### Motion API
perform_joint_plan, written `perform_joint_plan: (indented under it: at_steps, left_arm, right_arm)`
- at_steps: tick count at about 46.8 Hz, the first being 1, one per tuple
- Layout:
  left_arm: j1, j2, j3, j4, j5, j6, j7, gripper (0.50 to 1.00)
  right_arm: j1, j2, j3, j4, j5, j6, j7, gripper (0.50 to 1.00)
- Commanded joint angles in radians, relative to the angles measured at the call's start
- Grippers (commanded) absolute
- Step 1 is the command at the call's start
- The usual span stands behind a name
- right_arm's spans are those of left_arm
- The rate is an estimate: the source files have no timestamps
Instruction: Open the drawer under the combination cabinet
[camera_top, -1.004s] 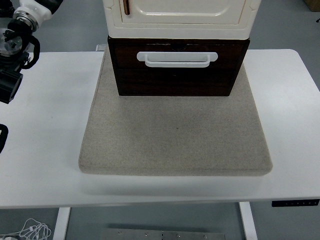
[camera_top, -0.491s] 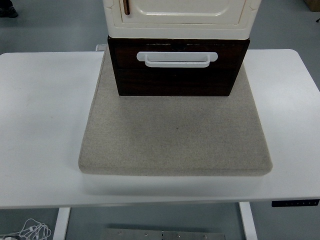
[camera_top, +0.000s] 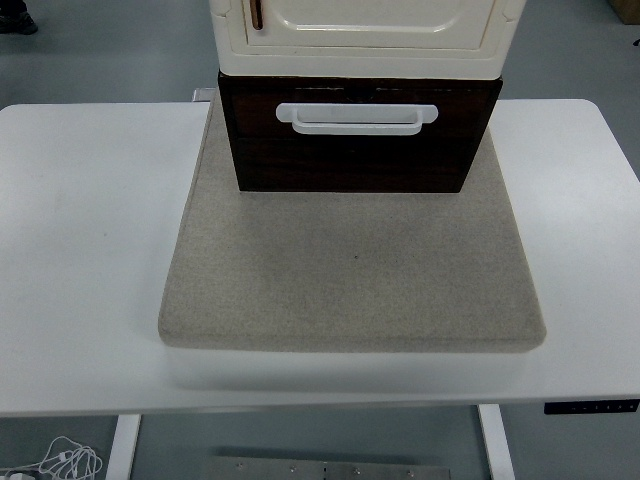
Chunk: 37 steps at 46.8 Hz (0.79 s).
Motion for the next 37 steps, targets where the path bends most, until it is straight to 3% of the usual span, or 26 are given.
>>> perform_joint_plan:
  at_steps: [1,10,19,28,37]
  left_arm:
    - [-0.006,0.038,-0.001,-0.079,0.0,0.0,0.0,1.0]
    - [-0.035,0.097,0.002,-0.265,0.011,0.0,0.001,1.0]
    - [-0.035,0.092,0.03,-0.458,0.14,0.009,0.0,1.0]
    - [-0.087,0.095,0.14,-0.653,0.149,0.021,0.0,1.0]
    - [-0.126,0.094,0.252,-0.719,0.239,0.023,0.003,1.0]
  right_arm:
    - [0.0,0.0,0.0,0.0,0.0,0.0,0.0,0.926]
    - [0.0,0.0,0.0,0.0,0.0,0.0,0.0,0.926]
    - [0.0,0.0,0.0,0.0,0.0,0.0,0.0,0.926]
    - [0.0,0.0,0.0,0.0,0.0,0.0,0.0,0.926]
    - [0.0,0.0,0.0,0.0,0.0,0.0,0.0,0.926]
